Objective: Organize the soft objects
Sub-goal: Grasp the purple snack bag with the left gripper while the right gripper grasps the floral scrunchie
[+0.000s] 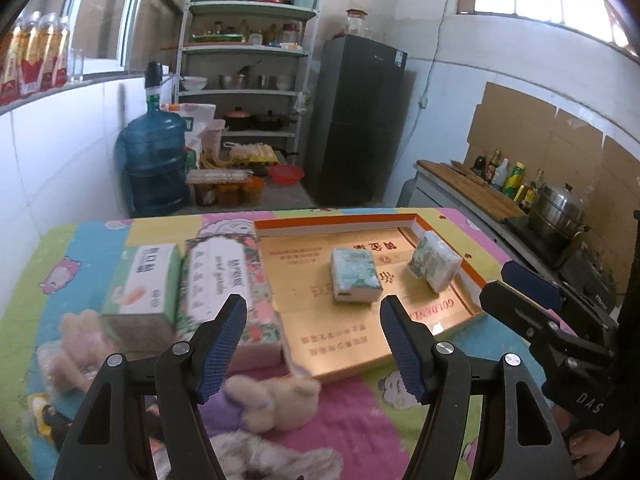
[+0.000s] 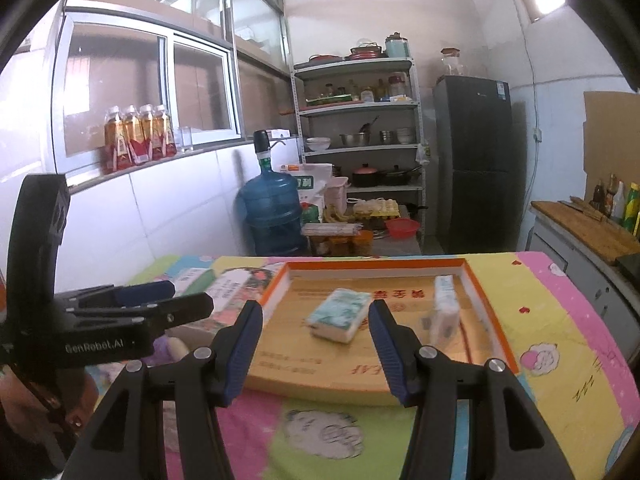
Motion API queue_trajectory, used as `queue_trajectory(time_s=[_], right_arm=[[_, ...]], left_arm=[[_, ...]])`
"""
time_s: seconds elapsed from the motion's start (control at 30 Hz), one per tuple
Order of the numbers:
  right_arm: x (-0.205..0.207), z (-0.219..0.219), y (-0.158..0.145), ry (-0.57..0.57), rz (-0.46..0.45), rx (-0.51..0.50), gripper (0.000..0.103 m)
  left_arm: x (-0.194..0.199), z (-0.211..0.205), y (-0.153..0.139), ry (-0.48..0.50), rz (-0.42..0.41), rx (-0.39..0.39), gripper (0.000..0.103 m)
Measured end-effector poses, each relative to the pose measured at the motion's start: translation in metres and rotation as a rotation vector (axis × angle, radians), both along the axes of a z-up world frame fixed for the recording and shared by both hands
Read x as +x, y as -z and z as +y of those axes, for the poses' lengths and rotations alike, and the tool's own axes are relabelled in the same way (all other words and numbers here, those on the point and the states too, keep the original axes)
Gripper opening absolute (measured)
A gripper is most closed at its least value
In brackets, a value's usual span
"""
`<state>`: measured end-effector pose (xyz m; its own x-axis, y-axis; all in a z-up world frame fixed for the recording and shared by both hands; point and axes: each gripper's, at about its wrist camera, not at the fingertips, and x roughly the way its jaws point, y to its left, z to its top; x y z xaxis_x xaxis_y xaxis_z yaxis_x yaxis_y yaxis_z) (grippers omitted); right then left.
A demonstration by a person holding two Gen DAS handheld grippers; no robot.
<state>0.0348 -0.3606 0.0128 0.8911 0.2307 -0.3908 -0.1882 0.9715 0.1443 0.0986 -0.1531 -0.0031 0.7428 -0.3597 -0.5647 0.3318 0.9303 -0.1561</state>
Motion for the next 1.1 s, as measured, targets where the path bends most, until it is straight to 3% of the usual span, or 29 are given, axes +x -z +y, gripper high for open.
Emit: queue_trajectory(time_s=[0.57, 1.1], right_arm=[[-0.028, 0.079, 0.006, -0.042, 0.047, 0.011, 0.055], [-0.040, 0.170, 0.056, -0.209, 0.163, -0.088, 0.055]], left_arm=[[-0.059, 0.103, -0.011, -0.117, -0.110, 0.008, 0.071], [-0.081, 0.177, 0.025, -0.178, -0.115, -0.023, 0.071]])
